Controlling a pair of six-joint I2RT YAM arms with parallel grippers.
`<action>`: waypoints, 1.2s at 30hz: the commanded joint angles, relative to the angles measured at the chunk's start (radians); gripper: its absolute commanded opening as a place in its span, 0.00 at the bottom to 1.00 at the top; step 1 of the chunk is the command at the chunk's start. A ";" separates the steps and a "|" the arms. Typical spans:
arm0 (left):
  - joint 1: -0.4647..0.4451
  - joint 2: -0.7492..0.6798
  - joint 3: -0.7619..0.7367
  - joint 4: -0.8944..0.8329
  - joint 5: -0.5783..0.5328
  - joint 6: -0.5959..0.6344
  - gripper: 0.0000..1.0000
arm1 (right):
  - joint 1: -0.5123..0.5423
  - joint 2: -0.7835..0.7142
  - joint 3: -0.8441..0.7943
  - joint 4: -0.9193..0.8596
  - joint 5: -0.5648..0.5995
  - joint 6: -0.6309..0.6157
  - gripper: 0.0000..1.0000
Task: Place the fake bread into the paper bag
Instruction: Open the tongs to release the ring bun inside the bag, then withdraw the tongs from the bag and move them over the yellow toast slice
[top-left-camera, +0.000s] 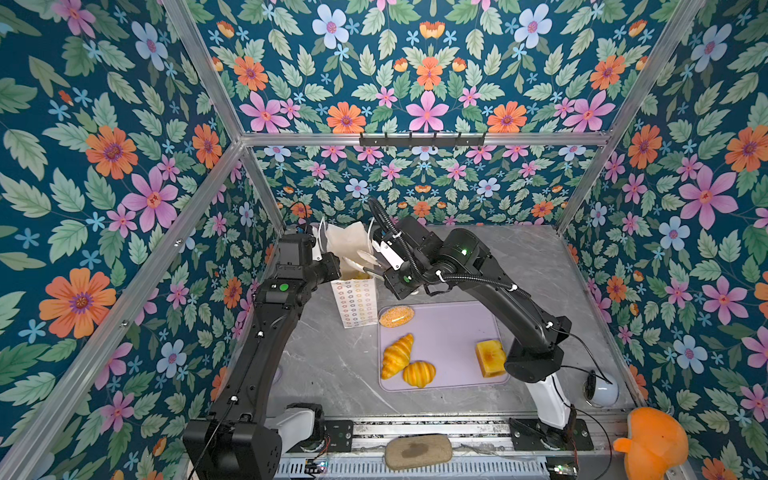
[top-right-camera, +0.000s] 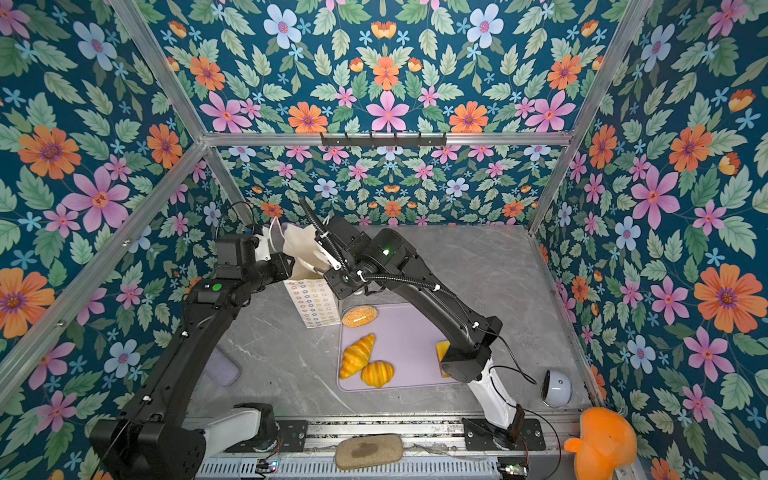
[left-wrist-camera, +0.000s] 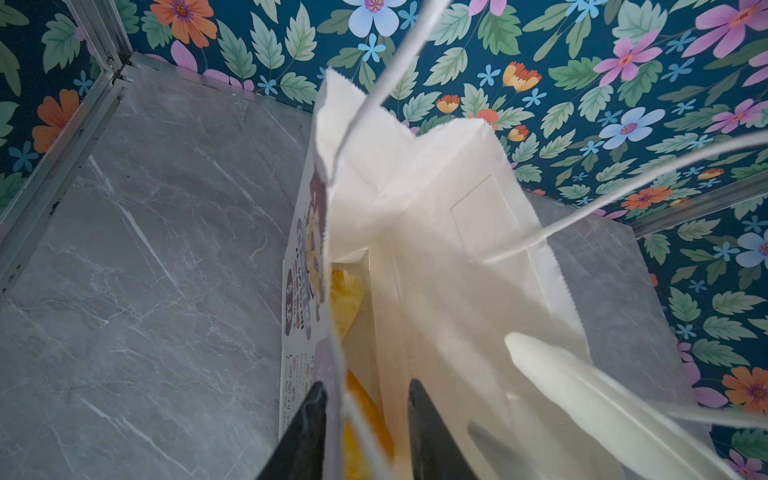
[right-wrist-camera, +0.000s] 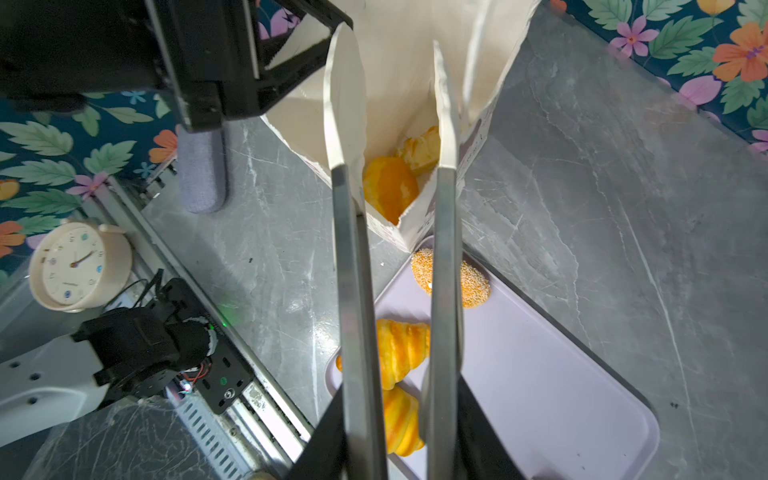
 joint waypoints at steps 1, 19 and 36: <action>0.000 -0.007 0.000 -0.005 -0.015 0.008 0.35 | 0.008 -0.041 -0.010 0.037 -0.042 -0.016 0.34; 0.000 -0.014 0.001 -0.001 -0.010 0.010 0.35 | 0.020 -0.491 -0.366 0.015 -0.035 -0.015 0.33; 0.000 -0.024 -0.014 0.012 -0.016 0.021 0.35 | 0.020 -0.974 -1.284 -0.053 0.144 0.451 0.31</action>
